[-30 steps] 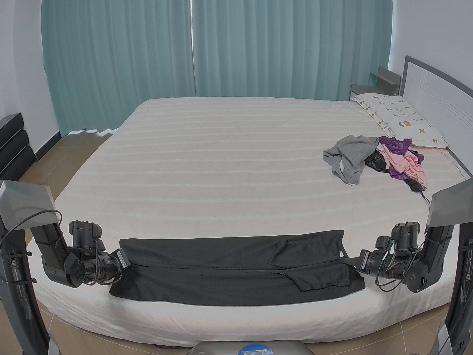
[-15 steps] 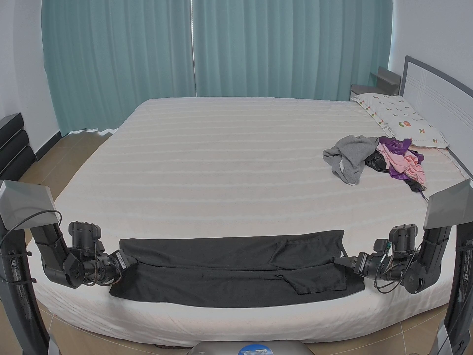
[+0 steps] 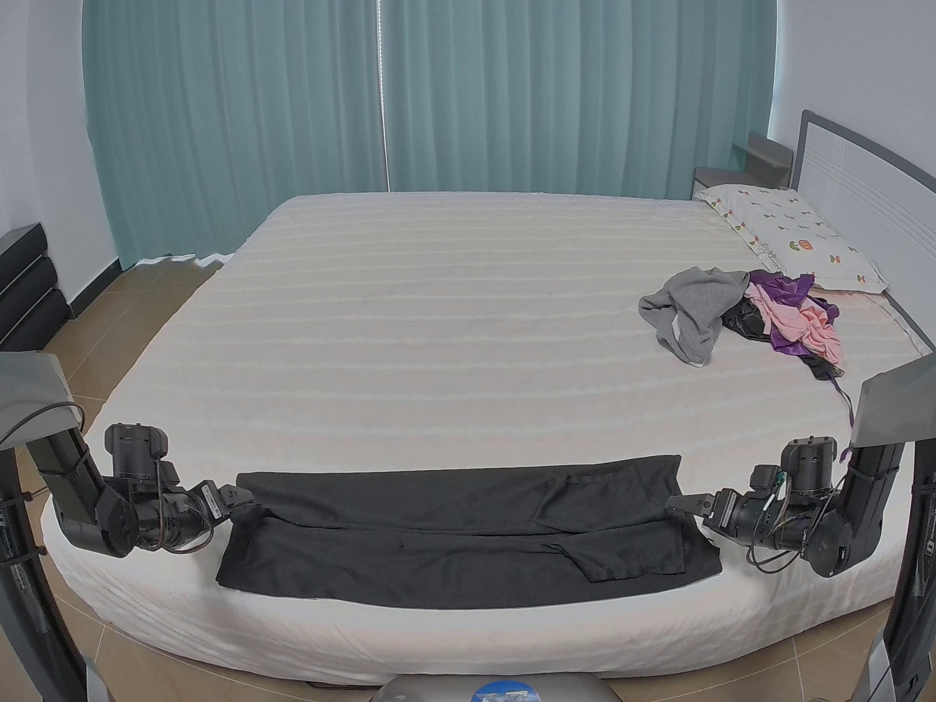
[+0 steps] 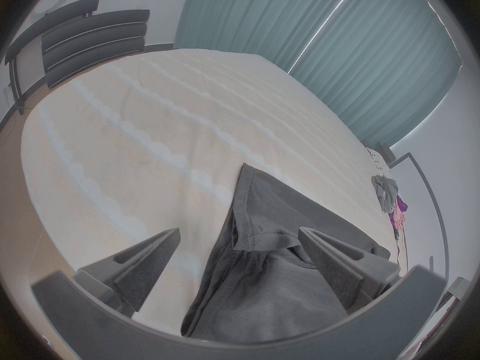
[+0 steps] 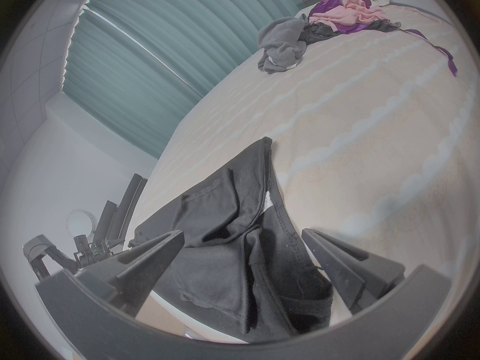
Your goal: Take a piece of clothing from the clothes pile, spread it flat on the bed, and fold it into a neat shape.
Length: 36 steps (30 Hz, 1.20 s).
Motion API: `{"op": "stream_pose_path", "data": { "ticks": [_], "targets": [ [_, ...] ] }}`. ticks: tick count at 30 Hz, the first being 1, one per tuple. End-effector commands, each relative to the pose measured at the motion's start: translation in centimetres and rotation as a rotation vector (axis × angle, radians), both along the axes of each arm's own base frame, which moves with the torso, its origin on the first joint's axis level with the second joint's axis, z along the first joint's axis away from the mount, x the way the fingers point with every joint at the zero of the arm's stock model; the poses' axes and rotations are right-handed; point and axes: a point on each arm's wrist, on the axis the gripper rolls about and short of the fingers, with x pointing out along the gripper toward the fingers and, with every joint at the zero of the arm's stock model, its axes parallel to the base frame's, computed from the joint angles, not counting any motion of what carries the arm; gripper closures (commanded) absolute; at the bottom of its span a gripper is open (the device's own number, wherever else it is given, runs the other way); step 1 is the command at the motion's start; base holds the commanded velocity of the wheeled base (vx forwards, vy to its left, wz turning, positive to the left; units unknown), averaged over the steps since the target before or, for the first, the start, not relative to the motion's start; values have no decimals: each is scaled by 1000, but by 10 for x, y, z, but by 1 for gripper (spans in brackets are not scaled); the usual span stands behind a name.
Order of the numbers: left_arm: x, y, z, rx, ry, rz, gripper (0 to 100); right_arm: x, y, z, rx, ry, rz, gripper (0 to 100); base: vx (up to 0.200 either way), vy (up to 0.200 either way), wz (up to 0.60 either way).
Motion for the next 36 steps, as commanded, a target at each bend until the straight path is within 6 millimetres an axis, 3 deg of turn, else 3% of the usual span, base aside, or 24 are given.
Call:
{"op": "stream_pose_path", "data": {
  "ticks": [1,7,12,21,36],
  "targets": [
    [0,8,21,12,-61,19,0,3,-5,7,10,-22,-24,0,0,0,0],
    [16,2,26,-47,-105,-67,0,3,-8,7,12,-24,-34,0,0,0,0],
    [32,-9,-3,-33,-25,-211,0,2,-8,5,14,-11,-34,0,0,0,0],
    [27,-7,-37,87,45,-328,0,1,-7,3,14,-4,-29,0,0,0,0],
    [24,-10,-31,91,22,-325,0,0,-5,3,14,-3,-20,0,0,0,0]
  ]
}}
